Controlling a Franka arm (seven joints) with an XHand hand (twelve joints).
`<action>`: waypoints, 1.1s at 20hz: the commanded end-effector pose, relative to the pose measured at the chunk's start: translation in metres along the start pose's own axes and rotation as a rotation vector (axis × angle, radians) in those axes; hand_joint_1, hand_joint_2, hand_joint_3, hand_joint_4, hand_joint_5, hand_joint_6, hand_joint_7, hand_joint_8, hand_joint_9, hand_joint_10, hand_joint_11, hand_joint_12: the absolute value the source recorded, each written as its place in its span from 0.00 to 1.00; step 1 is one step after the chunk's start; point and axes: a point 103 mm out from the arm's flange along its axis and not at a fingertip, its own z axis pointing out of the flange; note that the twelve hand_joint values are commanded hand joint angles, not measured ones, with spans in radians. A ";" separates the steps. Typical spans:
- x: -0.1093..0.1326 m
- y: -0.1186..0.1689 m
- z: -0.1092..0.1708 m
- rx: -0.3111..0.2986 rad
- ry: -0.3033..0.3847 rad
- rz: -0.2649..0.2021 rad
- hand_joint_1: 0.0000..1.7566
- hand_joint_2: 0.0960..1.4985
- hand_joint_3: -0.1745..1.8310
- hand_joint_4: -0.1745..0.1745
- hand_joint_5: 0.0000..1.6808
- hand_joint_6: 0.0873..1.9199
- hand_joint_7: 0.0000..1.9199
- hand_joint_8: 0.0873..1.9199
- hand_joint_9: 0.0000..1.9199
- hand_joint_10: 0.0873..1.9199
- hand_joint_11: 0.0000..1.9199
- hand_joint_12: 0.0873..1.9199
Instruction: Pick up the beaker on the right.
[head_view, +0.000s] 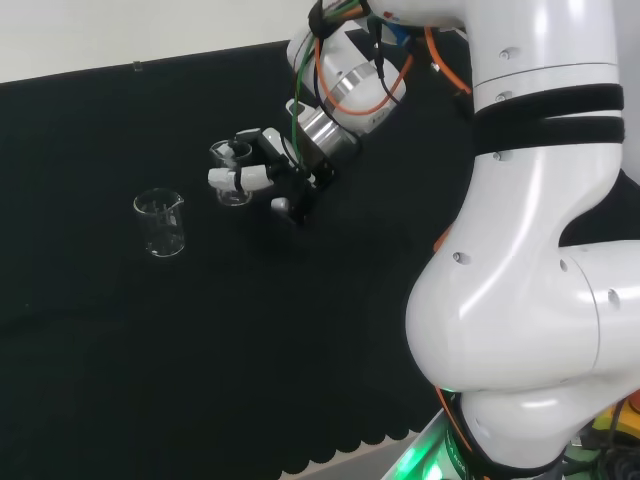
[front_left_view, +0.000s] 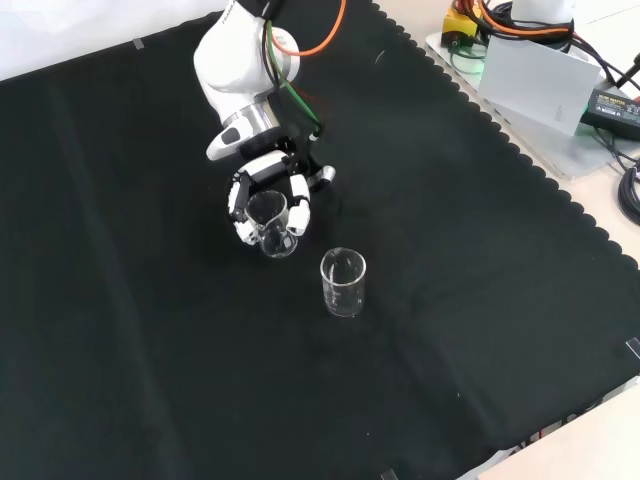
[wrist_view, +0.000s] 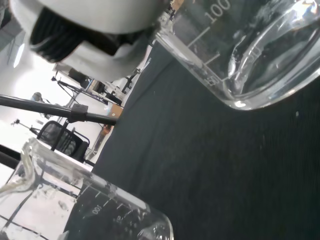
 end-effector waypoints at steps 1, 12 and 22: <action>0.012 0.001 -0.025 0.068 -0.158 -0.090 0.74 0.45 0.36 0.00 0.70 0.36 0.65 0.35 0.80 0.26 0.65 0.39; 0.043 -0.012 -0.045 0.194 -0.306 -0.149 0.75 0.43 0.37 0.00 0.73 0.33 0.67 0.31 0.81 0.25 0.68 0.36; 0.070 -0.031 -0.049 0.267 -0.373 -0.159 0.75 0.43 0.38 0.00 0.73 0.32 0.68 0.31 0.82 0.24 0.68 0.36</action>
